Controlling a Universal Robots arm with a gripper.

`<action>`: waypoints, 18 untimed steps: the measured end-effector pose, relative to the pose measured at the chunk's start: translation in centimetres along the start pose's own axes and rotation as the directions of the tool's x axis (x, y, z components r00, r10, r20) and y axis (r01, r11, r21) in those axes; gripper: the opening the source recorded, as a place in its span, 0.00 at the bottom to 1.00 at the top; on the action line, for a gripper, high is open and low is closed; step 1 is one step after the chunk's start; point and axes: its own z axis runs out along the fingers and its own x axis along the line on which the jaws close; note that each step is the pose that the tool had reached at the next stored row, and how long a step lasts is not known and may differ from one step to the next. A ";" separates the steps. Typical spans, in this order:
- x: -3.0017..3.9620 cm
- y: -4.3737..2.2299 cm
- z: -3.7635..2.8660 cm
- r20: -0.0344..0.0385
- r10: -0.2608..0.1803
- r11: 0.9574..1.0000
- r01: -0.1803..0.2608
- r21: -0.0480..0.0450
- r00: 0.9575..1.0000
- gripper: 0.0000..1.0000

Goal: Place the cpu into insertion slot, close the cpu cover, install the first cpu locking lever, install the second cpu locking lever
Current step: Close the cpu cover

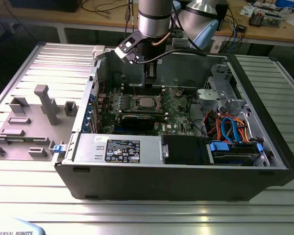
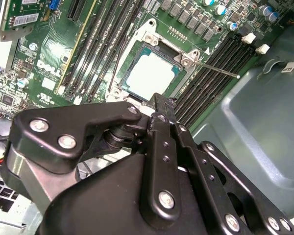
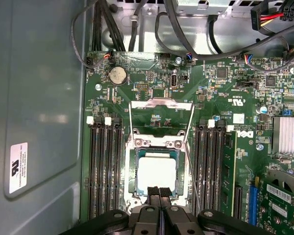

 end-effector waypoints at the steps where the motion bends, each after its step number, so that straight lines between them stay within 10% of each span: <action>1: 0.00 0.00 0.00 0.000 0.000 1.000 0.000 0.000 1.000 0.11; 18: 0.00 0.00 -0.28 0.000 0.000 1.000 0.000 0.000 1.000 0.11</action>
